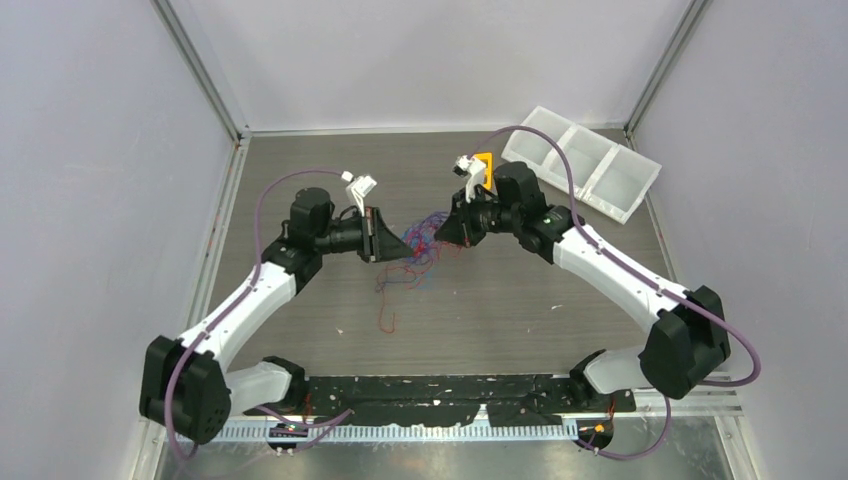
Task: Untangle the cables
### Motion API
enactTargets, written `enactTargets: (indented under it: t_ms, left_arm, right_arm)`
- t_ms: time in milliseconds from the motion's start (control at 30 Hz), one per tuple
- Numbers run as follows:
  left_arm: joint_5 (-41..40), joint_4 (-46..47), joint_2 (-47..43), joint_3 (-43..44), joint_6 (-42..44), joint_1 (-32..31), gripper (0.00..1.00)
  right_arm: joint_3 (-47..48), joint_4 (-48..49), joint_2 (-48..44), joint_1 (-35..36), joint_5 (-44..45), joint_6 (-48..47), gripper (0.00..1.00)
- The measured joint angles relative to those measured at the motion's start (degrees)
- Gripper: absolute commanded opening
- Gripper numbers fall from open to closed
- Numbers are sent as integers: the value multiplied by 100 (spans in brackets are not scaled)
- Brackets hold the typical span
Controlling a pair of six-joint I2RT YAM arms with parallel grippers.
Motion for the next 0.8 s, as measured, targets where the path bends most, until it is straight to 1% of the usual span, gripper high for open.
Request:
enactTargets:
  t_ms: [67, 133, 267, 333, 367, 533, 700, 800]
  left_arm:
    - [-332, -597, -234, 59, 448, -2, 35]
    - [-664, -979, -433, 98, 761, -7, 40]
    - [-1620, -1473, -437, 317, 1246, -208, 66]
    - [-1912, -1541, -369, 415, 1373, -365, 76]
    - [-2013, -1552, -343, 452, 1405, -444, 78]
    - [-2566, -1543, -225, 568, 1578, -850, 76]
    - [-3370, -1534, 295, 949, 1768, -1213, 65]
    - [-3851, -1541, 693, 1185, 1862, -1300, 57]
  right_arm:
    - [-61, -138, -164, -17, 459, -236, 5]
    - [-127, -205, -229, -144, 656, -321, 5]
    - [-315, -210, -243, -339, 573, -249, 5]
    - [-343, -216, -243, -334, 468, -192, 5]
    - [-343, -201, -240, -326, 404, -157, 5]
    - [-343, -164, -227, -304, 107, -46, 5]
    - [-341, -31, -216, -214, -323, 157, 5]
    - [-339, 142, -192, -153, -726, 358, 6]
